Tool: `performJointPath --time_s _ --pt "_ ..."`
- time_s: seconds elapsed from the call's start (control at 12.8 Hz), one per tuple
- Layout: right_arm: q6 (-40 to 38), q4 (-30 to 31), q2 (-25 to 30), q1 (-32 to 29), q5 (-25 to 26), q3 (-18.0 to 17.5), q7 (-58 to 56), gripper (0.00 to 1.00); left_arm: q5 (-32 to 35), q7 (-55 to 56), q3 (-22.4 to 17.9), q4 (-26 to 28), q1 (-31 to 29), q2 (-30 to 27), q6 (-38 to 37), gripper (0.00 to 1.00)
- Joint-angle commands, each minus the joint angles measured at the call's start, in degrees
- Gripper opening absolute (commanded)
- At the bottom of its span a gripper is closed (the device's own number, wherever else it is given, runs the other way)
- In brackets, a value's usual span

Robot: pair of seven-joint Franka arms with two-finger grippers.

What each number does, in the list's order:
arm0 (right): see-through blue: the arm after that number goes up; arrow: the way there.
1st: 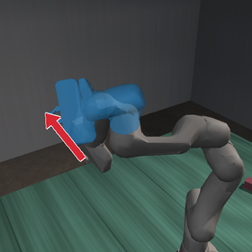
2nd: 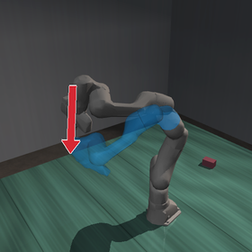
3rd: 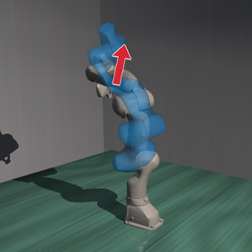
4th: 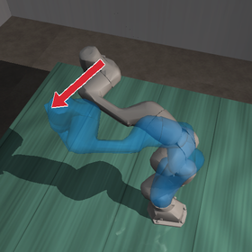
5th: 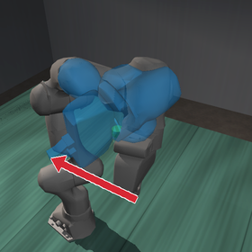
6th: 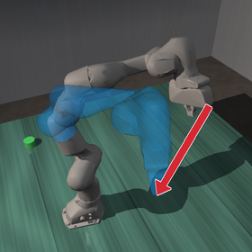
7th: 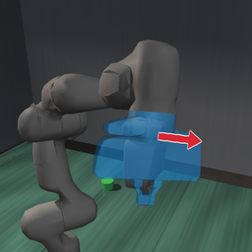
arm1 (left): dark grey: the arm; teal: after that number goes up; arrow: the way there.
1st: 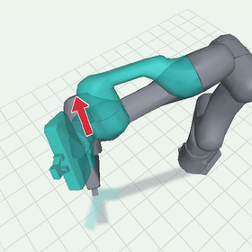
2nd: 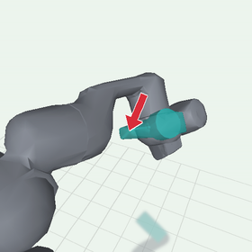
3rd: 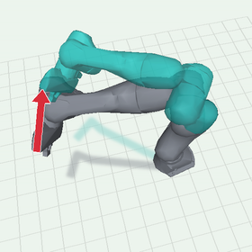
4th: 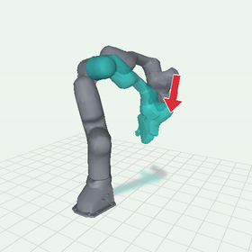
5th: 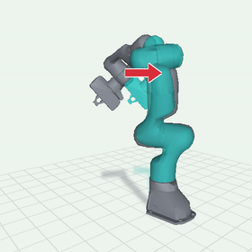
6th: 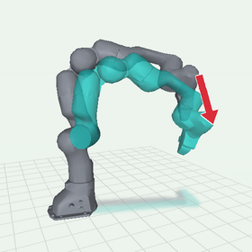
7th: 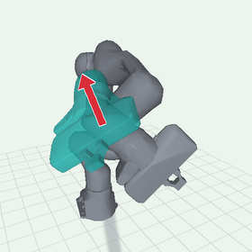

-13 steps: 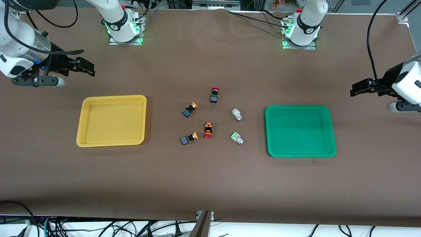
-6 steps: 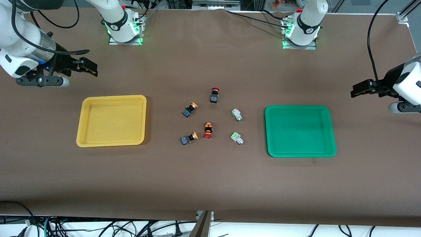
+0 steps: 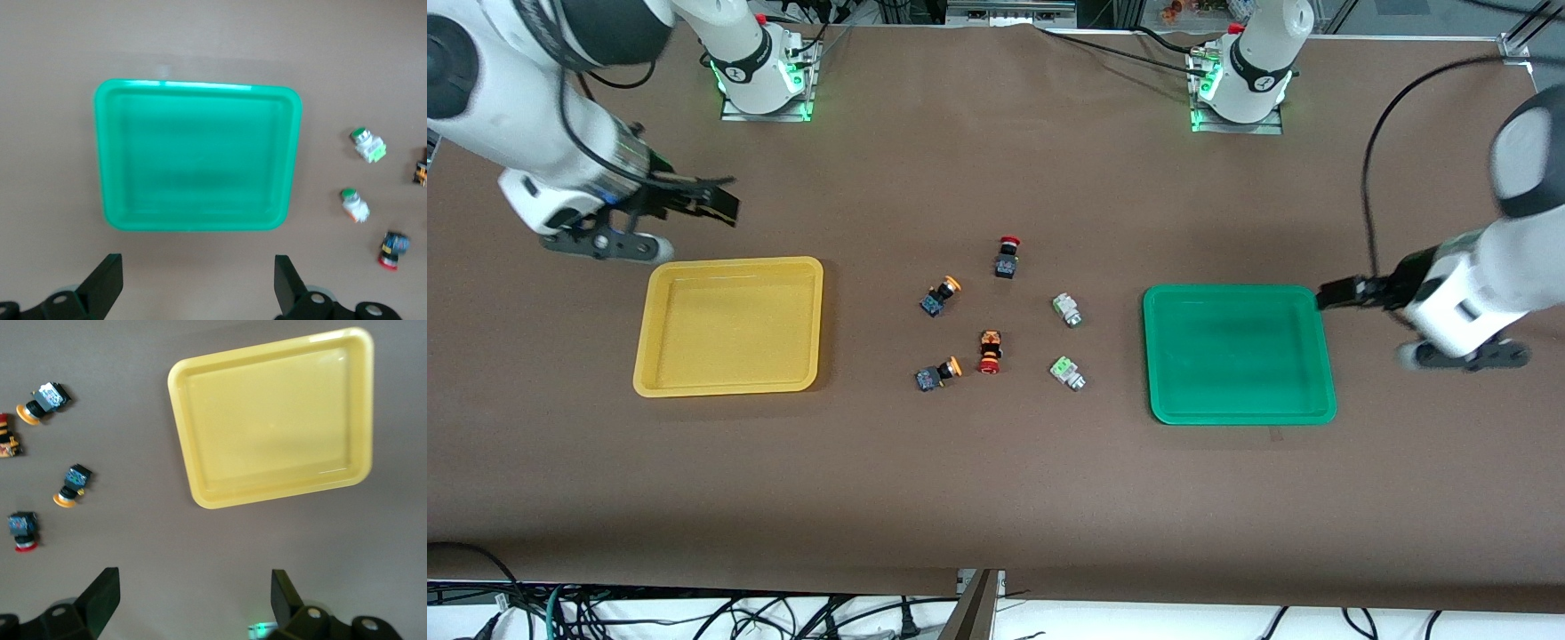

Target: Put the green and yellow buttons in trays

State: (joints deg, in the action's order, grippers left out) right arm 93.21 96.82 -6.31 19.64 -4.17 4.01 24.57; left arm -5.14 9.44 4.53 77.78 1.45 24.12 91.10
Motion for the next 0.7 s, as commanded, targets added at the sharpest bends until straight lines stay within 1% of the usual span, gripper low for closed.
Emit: performJointPath --time_s 0.0,0.08,0.16,0.23,0.31,0.39,0.47,0.55,0.62 --pt "6.08 -0.5 -6.58 2.75 -4.17 -0.05 9.58 1.0 -0.32 9.86 -0.4 -2.02 6.35 6.88 5.9 1.0" --pt "9.41 -0.5 -9.65 5.03 -4.27 -0.05 14.4 1.0 -0.23 14.16 -0.4 -2.02 8.9 8.38 6.71 1.0" --pt "13.27 -0.5 -12.82 7.06 -4.36 -0.05 20.63 1.0 -0.23 17.68 -0.4 -2.02 10.58 10.66 9.24 1.0" --pt "16.88 -0.5 -15.81 9.08 -4.45 -0.05 25.82 1.0 -0.23 21.02 -0.49 -1.32 13.29 11.73 12.31 1.0" --pt "20.4 -0.58 -18.27 11.1 -4.53 -0.05 30.66 1.0 0.12 26.97 -0.49 0.86 15.84 12.43 15.82 1.0" --pt "23.56 -0.58 -20.73 12.95 -4.54 -0.05 35.32 1.0 0.3 34.08 -0.05 4.1 16.91 12.44 21.69 1.0" --pt "26.29 -0.58 -22.76 14.27 -4.54 -0.05 38.06 0.99 0.39 38.5 2.39 7.61 17.18 12.44 27.14 1.0" --pt "28.76 -0.67 -24.78 14.98 -6.28 -0.05 40.09 0.99 0.48 41.07 4.15 10.69 17.27 12.53 31.9 1.0" --pt "31.74 -0.67 -26.8 15.42 -10.47 -0.14 40.55 0.99 2.22 42.49 5.04 14.38 17.71 12.27 35.6 1.0"
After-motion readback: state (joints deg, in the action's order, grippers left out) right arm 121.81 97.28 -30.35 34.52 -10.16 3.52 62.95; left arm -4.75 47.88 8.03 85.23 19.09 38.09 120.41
